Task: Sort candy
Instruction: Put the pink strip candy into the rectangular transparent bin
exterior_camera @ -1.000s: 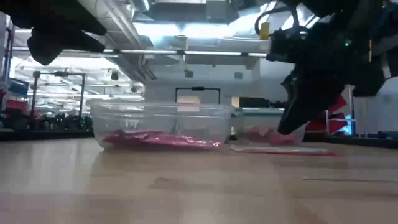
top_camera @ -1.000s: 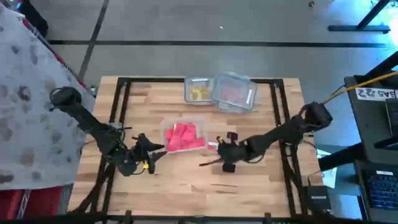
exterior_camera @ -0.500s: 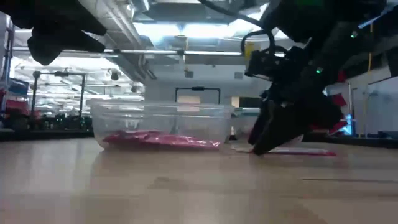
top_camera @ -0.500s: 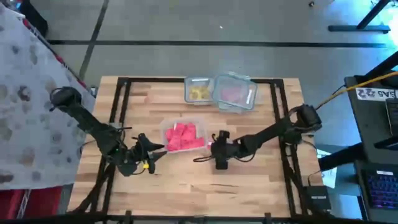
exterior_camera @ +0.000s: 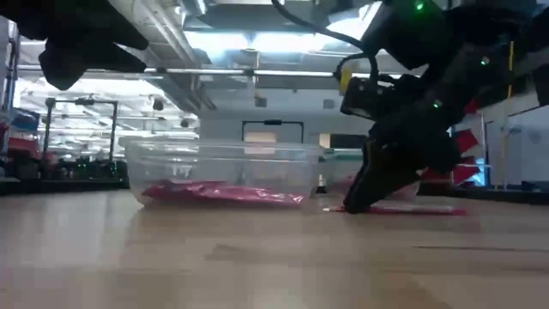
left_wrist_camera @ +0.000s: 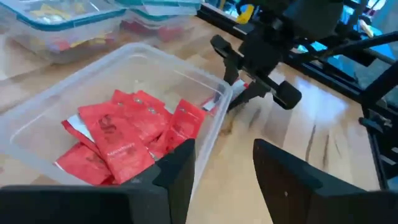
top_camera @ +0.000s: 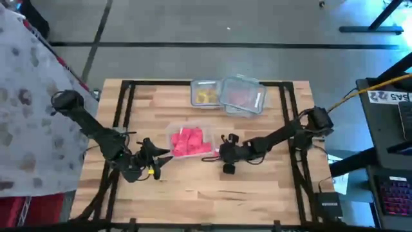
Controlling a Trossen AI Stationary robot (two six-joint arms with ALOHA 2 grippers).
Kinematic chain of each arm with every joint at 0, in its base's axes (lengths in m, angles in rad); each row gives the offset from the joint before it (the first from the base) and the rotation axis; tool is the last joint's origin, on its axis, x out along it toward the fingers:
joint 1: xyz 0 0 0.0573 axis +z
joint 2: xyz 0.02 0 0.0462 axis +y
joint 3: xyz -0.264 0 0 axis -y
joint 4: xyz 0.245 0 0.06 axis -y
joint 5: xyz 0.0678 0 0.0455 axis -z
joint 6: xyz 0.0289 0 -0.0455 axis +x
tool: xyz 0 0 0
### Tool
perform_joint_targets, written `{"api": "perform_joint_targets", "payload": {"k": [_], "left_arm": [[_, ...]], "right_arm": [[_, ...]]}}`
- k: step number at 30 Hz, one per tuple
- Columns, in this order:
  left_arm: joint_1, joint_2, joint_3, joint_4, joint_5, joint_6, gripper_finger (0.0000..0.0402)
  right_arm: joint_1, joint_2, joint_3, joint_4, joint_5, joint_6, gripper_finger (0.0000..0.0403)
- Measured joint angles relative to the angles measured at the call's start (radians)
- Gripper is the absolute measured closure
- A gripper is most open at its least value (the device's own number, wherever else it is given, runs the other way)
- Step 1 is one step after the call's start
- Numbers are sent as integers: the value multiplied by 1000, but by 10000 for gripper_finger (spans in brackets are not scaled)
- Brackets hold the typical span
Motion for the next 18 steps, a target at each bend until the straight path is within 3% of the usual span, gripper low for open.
{"api": "perform_joint_targets", "payload": {"k": [2, 7, 11, 15, 18], "left_arm": [[0, 0, 0, 1, 0, 0, 255], [0, 0, 0, 0, 0, 0, 255], [0, 0, 0, 0, 2, 8, 255], [0, 0, 0, 0, 3, 27, 255], [0, 0, 0, 2, 2, 27, 255]], "right_arm": [[13, 1, 5, -9, 6, -4, 389], [50, -45, 21, -69, 11, 17, 398], [61, -140, 41, -104, -79, -29, 400], [27, -225, 64, 64, -195, -142, 401], [-18, -223, 62, 319, -282, -215, 402]]}}
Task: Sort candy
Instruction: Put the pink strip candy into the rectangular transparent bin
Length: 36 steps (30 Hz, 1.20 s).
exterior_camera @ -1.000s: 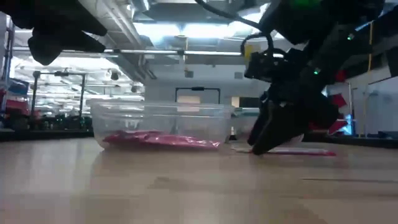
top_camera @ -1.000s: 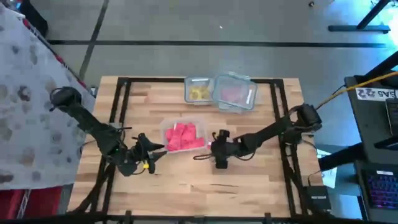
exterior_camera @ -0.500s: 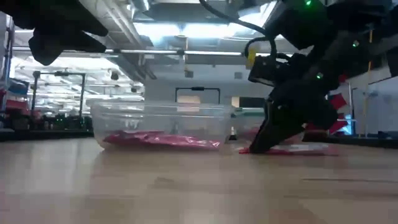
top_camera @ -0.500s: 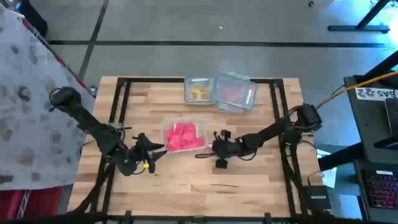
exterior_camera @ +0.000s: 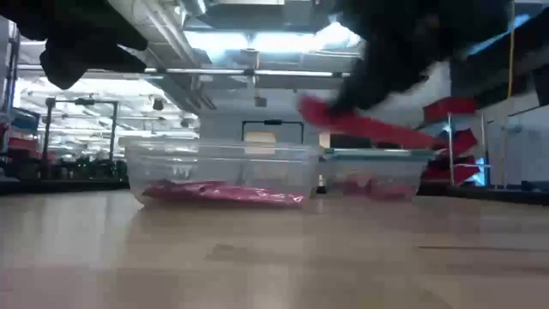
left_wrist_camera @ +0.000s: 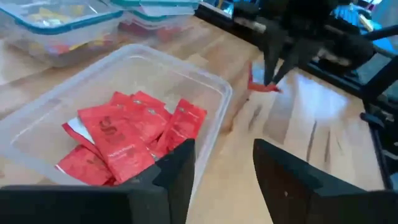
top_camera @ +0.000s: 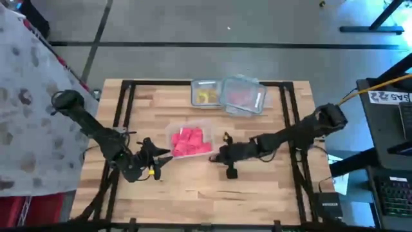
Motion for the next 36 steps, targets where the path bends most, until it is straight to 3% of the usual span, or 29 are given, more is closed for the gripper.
{"api": "perform_joint_targets", "payload": {"k": [4, 9, 15, 18, 23, 27, 33, 36], "left_arm": [[-1, 0, 0, 1, 1, -2, 255], [-1, 0, 0, 4, 4, -3, 255], [8, 17, 1, 48, -43, 122, 255], [28, 53, 1, 143, -83, 262, 255], [109, 105, 0, 290, -56, 467, 245], [185, 118, 0, 404, 91, 590, 221], [260, 118, 0, 539, 330, 744, 168], [289, 118, 0, 567, 395, 768, 151]], "right_arm": [[-64, 52, 5, 401, -7, -36, 402], [-128, 221, 14, 877, 4, 24, 402], [-152, 395, 115, 1134, -76, 116, 402], [-150, 422, 176, 1173, -106, 138, 403], [-149, 443, 254, 1150, -268, 166, 403], [-149, 441, 273, 1150, -340, 169, 403], [-149, 441, 272, 1090, -349, 185, 403], [-149, 441, 272, 1050, -357, 188, 403]]}}
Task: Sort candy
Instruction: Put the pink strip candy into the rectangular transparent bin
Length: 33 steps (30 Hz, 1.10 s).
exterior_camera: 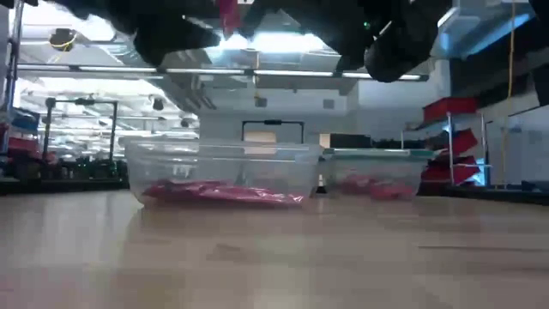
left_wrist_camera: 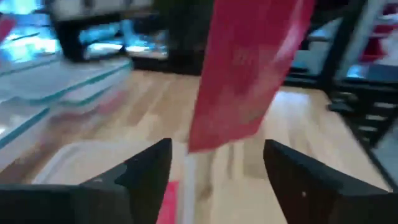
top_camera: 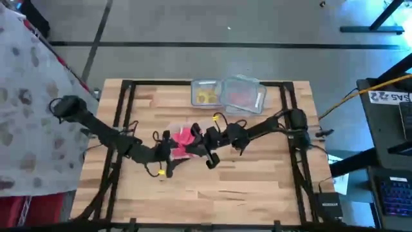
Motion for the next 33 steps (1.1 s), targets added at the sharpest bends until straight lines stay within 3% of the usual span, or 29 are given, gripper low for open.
{"api": "perform_joint_targets", "payload": {"k": [6, 11, 17, 21, 23, 28, 33], "left_arm": [[21, 0, 0, 9, 6, 7, 145], [16, 0, 0, 20, 82, 24, 170], [-11, 0, 0, 158, 90, 132, 281], [-16, 0, 0, 138, 91, 129, 368], [-16, -1, 0, 111, 81, 95, 392], [-15, -1, 0, 101, 44, 59, 396], [-3, -1, 0, 91, 40, 24, 400]], "right_arm": [[0, 0, 0, -27, 0, 2, 403], [0, 0, 0, -61, 0, 0, 403], [1, 0, 0, -102, 30, -1, 402], [0, 0, 0, -105, 30, -2, 402], [-8, -2, 0, -110, 19, -4, 402], [-39, -5, 0, -106, -9, 44, 389], [-69, -8, 0, -150, -17, 109, 314]]}}
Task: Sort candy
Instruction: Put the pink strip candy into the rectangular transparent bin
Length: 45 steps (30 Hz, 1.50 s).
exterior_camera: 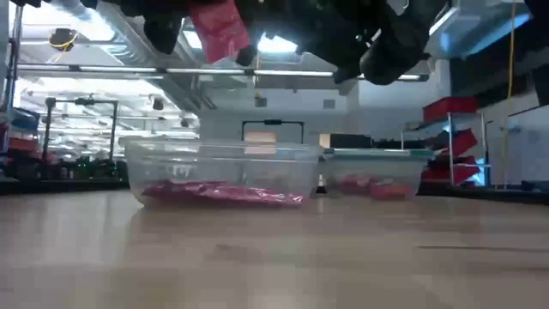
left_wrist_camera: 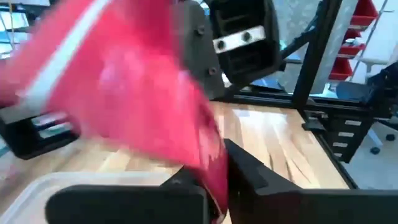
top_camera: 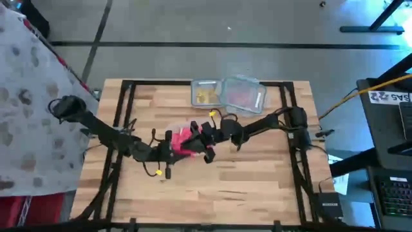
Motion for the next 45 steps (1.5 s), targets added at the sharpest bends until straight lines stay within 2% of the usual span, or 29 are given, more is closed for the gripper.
{"api": "perform_joint_targets", "payload": {"k": [2, 5, 9, 14, 19, 22, 27, 32, 35, 40, 42, 45], "left_arm": [[3, 0, 0, -11, 0, -18, 400], [12, 0, 0, -33, 0, -68, 400], [43, 0, 0, -96, 0, -243, 400], [112, 0, 0, -244, 16, -387, 400], [228, 0, 0, -429, 144, -475, 397], [289, 0, 0, -506, 198, -480, 374], [343, 0, 0, -532, 280, -433, 316], [360, -1, 0, -556, 305, -401, 271], [361, -11, 0, -616, 278, -365, 260], [361, -65, 0, -770, 227, -399, 258], [360, -96, 12, -836, 209, -430, 258], [347, -135, 38, -900, 192, -467, 258]], "right_arm": [[-14, 0, 0, -8, -55, 5, 273], [-47, -8, 0, -20, -242, 31, 220], [-100, -48, 0, -105, -364, 113, 181], [-122, -124, 0, -221, -374, 52, 174], [-107, -207, 2, -370, -340, -44, 175], [-80, -241, 2, -475, -301, -95, 175], [-8, -290, 2, -683, -235, -198, 175], [83, -382, 0, -903, -82, -298, 175], [134, -465, 1, -1084, 106, -334, 175], [213, -585, 1, -1340, 512, -343, 175], [235, -602, 2, -1412, 627, -326, 175], [249, -606, 2, -1544, 745, -302, 175]]}}
